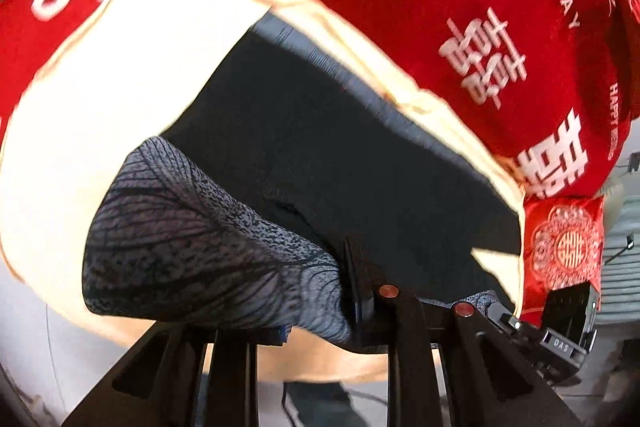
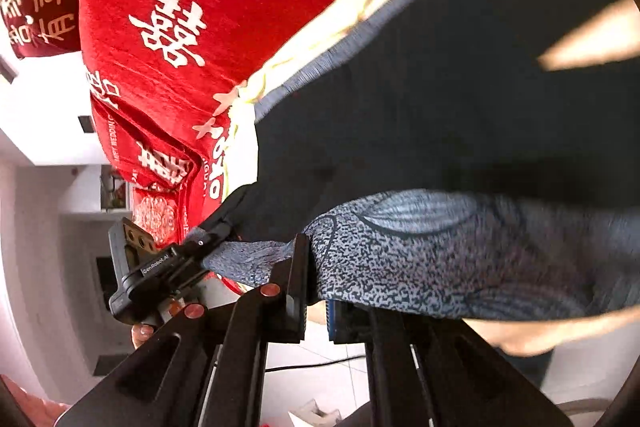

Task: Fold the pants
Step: 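Lift the cuffs with both tools and fold them over toward the waistband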

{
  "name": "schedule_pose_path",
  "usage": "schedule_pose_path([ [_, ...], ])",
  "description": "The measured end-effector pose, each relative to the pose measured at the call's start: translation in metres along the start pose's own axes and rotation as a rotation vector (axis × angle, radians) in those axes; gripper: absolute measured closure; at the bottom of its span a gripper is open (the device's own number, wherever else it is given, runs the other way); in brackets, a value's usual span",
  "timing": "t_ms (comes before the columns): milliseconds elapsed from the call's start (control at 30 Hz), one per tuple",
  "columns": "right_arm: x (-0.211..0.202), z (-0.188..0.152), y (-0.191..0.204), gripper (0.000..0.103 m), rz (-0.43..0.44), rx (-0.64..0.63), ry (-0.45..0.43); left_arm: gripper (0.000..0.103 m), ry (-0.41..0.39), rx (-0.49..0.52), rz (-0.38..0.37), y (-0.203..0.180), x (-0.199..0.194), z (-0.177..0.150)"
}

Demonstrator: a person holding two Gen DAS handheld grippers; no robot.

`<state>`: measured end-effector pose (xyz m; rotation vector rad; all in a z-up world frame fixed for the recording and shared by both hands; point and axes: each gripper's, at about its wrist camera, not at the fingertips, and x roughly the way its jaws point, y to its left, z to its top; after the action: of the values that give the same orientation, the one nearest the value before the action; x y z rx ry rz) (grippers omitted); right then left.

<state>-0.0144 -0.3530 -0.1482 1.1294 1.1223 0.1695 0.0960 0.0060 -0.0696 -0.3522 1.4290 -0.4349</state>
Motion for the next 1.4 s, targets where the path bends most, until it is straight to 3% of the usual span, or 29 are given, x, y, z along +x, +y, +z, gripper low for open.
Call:
schedule_pose_path([
  [133,0.015,0.077,0.001,0.092,0.007,0.003,0.079,0.080,-0.024,0.009,0.032,-0.026,0.016,0.052],
  [333,0.082,0.171,-0.017,0.092,-0.043,0.028,0.162,0.079,-0.046,0.018,0.149,-0.044,0.083,0.123],
  [433,0.116,0.207,-0.034,0.092,-0.093,0.025,0.197,0.060,-0.060,-0.004,0.256,-0.039,0.120,0.143],
  [533,0.132,0.219,-0.044,0.088,-0.116,0.053,0.229,0.056,-0.052,-0.080,0.261,-0.032,0.137,0.153],
  [600,0.129,0.219,-0.039,0.064,-0.054,0.059,0.231,0.048,-0.053,-0.111,0.233,-0.031,0.129,0.154],
  [633,0.125,0.218,-0.034,0.036,-0.028,0.049,0.227,0.037,-0.063,-0.108,0.238,-0.034,0.122,0.154],
  [667,0.115,0.216,-0.022,0.017,-0.014,0.019,0.213,0.024,-0.084,-0.097,0.262,-0.035,0.110,0.150],
  [800,0.086,0.200,0.024,0.018,-0.095,-0.166,0.167,0.022,-0.154,-0.007,0.363,-0.049,0.074,0.141],
  [867,0.090,0.189,0.042,0.042,-0.146,-0.264,0.182,0.022,-0.142,0.060,0.407,-0.058,0.077,0.134],
  [967,0.112,0.175,0.045,0.064,-0.287,-0.393,0.229,0.022,-0.087,0.147,0.450,-0.074,0.110,0.129],
  [1067,0.140,0.179,0.024,0.065,-0.450,-0.494,0.219,0.022,-0.068,0.189,0.471,-0.084,0.157,0.130],
  [1100,0.146,0.182,0.017,0.068,-0.474,-0.494,0.221,0.022,-0.057,0.186,0.487,-0.083,0.169,0.130],
  [1133,0.150,0.187,0.010,0.077,-0.477,-0.479,0.220,0.022,-0.049,0.174,0.506,-0.081,0.181,0.131],
  [1167,0.149,0.193,0.006,0.081,-0.446,-0.448,0.209,0.019,-0.065,0.176,0.525,-0.080,0.185,0.130],
  [1300,0.116,0.202,0.008,0.069,-0.266,-0.319,0.175,0.017,-0.063,0.206,0.555,-0.089,0.185,0.133],
  [1367,0.093,0.198,0.010,0.042,-0.205,-0.299,0.144,0.017,-0.046,0.202,0.542,-0.092,0.177,0.131],
  [1400,0.076,0.192,0.011,0.037,-0.180,-0.287,0.113,0.017,-0.044,0.212,0.541,-0.096,0.170,0.127],
])
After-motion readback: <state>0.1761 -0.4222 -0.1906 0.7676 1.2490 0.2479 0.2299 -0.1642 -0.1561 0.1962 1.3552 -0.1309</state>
